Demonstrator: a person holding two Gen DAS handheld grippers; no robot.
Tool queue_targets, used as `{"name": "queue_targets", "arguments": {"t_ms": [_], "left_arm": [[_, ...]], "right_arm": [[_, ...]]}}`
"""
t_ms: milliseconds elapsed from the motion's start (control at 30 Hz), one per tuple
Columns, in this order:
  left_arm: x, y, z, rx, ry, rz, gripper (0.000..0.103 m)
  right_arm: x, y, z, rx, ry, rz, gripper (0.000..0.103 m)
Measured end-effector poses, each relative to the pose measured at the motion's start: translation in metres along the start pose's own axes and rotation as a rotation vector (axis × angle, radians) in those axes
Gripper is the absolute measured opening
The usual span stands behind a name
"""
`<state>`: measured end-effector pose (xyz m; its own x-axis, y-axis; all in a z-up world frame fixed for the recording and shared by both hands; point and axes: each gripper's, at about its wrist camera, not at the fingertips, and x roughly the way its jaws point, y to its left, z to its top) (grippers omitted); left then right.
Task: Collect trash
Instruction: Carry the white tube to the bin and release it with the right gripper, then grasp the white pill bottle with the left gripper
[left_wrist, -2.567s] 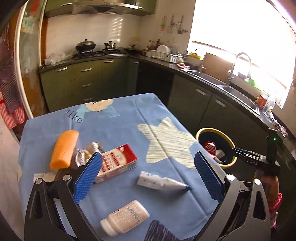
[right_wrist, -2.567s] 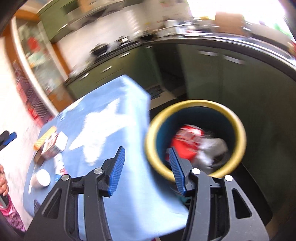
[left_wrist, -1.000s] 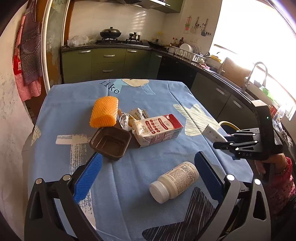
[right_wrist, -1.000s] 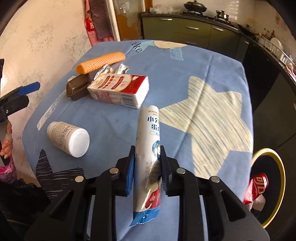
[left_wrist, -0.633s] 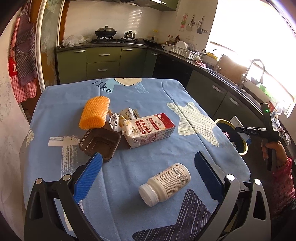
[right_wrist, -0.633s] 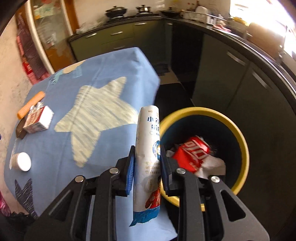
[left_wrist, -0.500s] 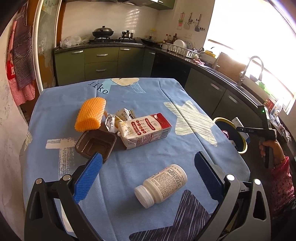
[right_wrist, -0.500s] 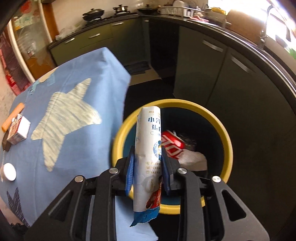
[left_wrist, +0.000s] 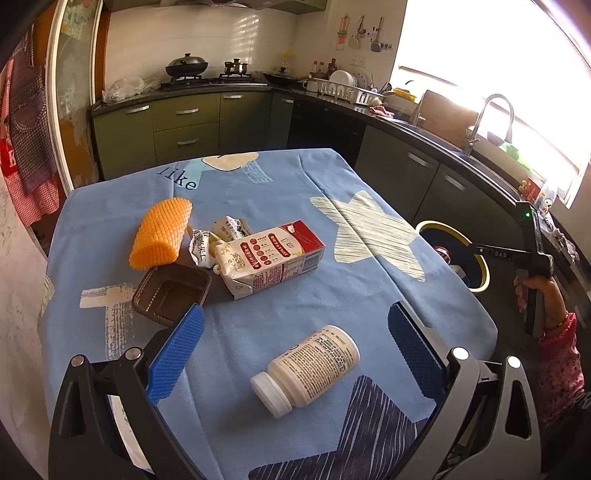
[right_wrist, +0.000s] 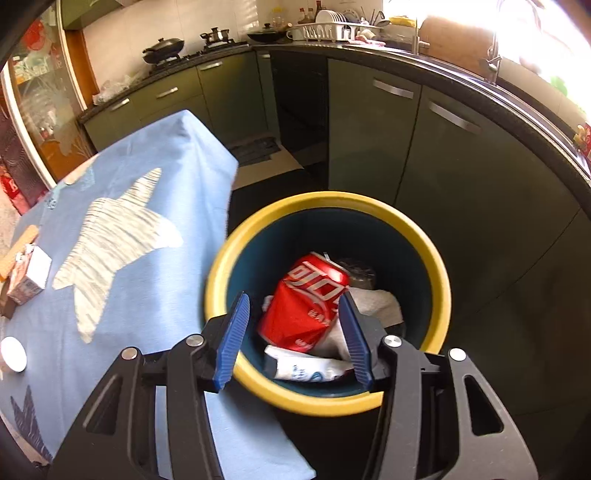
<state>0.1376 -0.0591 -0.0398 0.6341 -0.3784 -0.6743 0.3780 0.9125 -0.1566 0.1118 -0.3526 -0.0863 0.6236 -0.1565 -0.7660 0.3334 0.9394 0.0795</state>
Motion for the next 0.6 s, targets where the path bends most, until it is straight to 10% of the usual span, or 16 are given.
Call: {"name": "queue_targets", "arguments": {"t_ms": [333,600], "left_arm": [[0.027,0.005,-0.003,0.151,0.131,-0.205,0.098],[0.065,-0.028,-0.022,0.48,0.243,-0.175,0.098]], "right_arm": [[-0.013,0.038,-0.004,-0.066,0.012,0.045,0.052],[-0.007,0.064,-0.007,-0.088,0.037,0.065,0.052]]}}
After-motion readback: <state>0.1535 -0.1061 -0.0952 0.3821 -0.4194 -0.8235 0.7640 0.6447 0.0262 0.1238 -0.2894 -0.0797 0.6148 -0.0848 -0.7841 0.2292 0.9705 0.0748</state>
